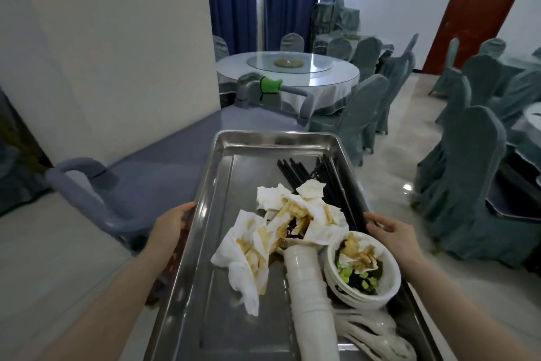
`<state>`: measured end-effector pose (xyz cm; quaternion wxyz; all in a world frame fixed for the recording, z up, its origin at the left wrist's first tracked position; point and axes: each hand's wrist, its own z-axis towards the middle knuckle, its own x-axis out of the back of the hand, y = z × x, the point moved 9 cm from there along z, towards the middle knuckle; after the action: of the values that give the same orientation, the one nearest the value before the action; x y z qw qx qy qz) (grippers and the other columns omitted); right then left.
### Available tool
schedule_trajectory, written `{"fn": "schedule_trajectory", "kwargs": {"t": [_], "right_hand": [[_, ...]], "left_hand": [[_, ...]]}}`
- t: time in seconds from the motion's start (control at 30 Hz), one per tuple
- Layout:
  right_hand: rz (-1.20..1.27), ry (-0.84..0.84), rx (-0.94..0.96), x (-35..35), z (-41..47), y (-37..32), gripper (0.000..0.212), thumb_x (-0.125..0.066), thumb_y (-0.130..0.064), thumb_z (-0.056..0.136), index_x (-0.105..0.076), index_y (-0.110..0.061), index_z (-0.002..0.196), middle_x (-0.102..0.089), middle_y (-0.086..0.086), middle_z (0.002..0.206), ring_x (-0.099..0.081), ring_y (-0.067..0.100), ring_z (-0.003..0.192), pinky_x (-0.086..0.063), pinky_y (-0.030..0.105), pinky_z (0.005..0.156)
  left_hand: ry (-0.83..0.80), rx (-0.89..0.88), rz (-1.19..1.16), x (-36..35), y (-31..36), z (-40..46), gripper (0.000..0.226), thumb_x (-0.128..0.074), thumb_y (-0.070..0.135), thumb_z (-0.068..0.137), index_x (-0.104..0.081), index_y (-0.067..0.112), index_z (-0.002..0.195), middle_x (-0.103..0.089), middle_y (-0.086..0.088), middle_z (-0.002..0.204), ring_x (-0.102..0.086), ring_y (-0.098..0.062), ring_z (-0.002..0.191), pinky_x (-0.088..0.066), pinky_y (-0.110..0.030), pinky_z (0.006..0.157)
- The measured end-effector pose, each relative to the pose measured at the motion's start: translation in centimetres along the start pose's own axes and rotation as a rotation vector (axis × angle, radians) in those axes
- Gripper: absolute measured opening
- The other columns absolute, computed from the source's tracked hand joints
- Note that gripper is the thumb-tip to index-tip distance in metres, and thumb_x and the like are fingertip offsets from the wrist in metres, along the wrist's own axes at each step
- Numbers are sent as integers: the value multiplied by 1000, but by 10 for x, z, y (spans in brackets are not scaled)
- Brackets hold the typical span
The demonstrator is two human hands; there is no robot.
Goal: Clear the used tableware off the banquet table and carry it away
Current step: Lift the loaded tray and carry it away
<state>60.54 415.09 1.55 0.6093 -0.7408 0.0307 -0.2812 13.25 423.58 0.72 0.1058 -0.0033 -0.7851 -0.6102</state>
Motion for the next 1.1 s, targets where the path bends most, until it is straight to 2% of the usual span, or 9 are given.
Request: {"fn": "schedule_trajectory", "kwargs": {"t": [0.07, 0.13, 0.27, 0.33, 0.47, 0.6, 0.73, 0.9, 1.1], "right_hand": [[-22, -47, 14, -15, 49, -16, 24, -64, -16, 87, -71, -30, 105, -71, 1, 89, -69, 13, 71, -50, 15, 53], [-39, -83, 24, -30, 89, -33, 24, -64, -14, 88, -71, -28, 105, -70, 2, 86, -67, 10, 69, -46, 9, 47], [-56, -98, 26, -61, 160, -51, 24, -64, -16, 87, -71, -32, 103, -71, -1, 79, -68, 11, 66, -46, 10, 47], [-69, -102, 33, -80, 194, -56, 23, -63, -19, 87, -72, -35, 102, -71, -1, 82, -68, 9, 66, -47, 14, 53], [-60, -100, 19, -119, 250, -66, 25, -63, -19, 87, -72, -34, 105, -71, 2, 89, -68, 10, 73, -47, 18, 57], [-43, -71, 2, -148, 294, -75, 26, -63, -15, 87, -72, -29, 107, -72, 7, 90, -68, 10, 73, -47, 11, 52], [-56, -66, -39, -171, 324, -77, 26, -63, -13, 87, -72, -26, 108, -71, 10, 95, -69, 15, 77, -51, 20, 61], [-71, -60, -66, -205, 357, -85, 25, -63, -13, 87, -71, -26, 108, -70, 3, 87, -66, 8, 71, -45, 10, 51], [12, -79, -108, -245, 382, -87, 24, -64, -11, 86, -72, -21, 107, -70, -3, 85, -65, 2, 69, -46, 9, 51]], "left_hand": [[21, 3, 25, -5, 6, 35, 27, -48, 38, 91, -75, 36, 89, -75, -3, 84, -71, -27, 82, -56, -40, 75], [108, 2, 5, -1, 14, 68, 33, -44, 31, 92, -76, 39, 85, -74, -1, 85, -69, -23, 82, -53, -35, 74], [157, 60, -22, -7, 20, 128, 37, -40, 29, 93, -73, 45, 96, -61, 1, 57, -55, -12, 45, -45, -26, 44], [142, 84, -40, -11, 23, 165, 35, -42, 27, 92, -72, 43, 101, -51, -4, 57, -47, -15, 44, -41, -24, 42], [133, 139, -97, -18, 27, 240, 43, -34, 19, 89, -69, 32, 109, -32, 6, 45, -28, -7, 31, -25, -12, 33], [146, 233, -224, -15, 33, 293, 45, -27, 28, 94, -55, 21, 128, -47, -10, 67, -39, -16, 41, -28, -11, 32], [88, 335, -248, -19, 48, 322, 42, -30, 28, 94, -45, 22, 132, -55, -17, 74, -52, -19, 33, -39, -14, 37], [66, 369, -269, -12, 55, 361, 46, -32, 30, 95, -43, 17, 137, -58, -25, 96, -55, -31, 66, -42, -31, 57], [176, 384, -318, 11, 46, 398, 46, -30, 35, 97, -44, 18, 137, -54, -29, 127, -57, -32, 83, -42, -33, 67]]}}
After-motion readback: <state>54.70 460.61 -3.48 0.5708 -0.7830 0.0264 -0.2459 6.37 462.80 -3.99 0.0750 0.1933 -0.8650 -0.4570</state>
